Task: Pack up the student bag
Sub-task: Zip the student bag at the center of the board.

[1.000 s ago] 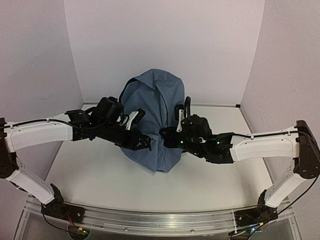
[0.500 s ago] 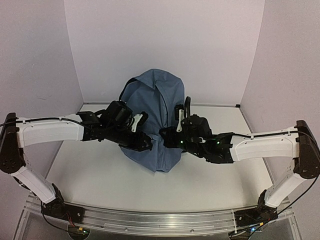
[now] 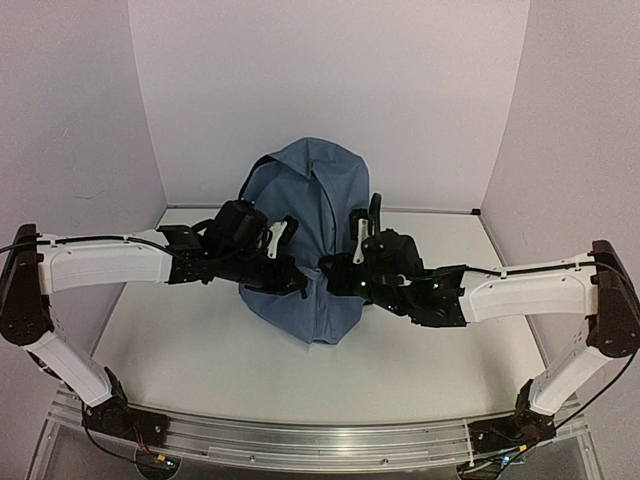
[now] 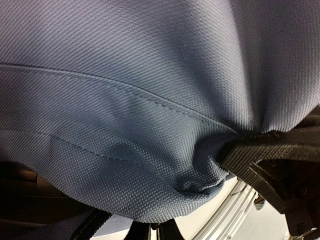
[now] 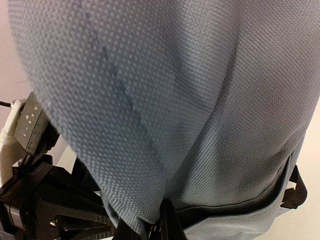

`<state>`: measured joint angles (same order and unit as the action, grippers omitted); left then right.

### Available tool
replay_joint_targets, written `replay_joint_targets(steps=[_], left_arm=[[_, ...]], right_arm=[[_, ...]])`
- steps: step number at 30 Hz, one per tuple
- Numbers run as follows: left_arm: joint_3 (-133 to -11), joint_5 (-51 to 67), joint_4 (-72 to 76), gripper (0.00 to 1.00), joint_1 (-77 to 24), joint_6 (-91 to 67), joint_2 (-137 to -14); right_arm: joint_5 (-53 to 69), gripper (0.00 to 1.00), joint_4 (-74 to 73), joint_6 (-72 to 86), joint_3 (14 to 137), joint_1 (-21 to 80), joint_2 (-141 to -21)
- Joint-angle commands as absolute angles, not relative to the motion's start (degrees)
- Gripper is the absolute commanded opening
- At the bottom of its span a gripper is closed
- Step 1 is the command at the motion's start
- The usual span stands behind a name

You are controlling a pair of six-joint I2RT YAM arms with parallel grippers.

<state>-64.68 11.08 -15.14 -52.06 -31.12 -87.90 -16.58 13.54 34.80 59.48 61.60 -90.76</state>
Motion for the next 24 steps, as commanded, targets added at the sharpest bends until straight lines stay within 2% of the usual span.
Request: replay_joint_targets(steps=[1, 11, 24], left_arm=[[-63.7, 5.5, -10.8, 0.00, -52.1, -34.0, -86.7], [-59.9, -8.2, -15.0, 0.00, -51.0, -42.4, -83.1], [-56.6, -7.8, -19.1, 0.00, -39.8, -41.4, -77.8]], right_arm=[[-17.0, 0.00, 20.6, 35.4, 60.7, 62.2, -89.7], [-24.6, 0.00, 18.4, 36.2, 58.1, 62.5, -87.3], [-31.2, 0.00, 15.0, 35.9, 55.5, 62.7, -83.5]])
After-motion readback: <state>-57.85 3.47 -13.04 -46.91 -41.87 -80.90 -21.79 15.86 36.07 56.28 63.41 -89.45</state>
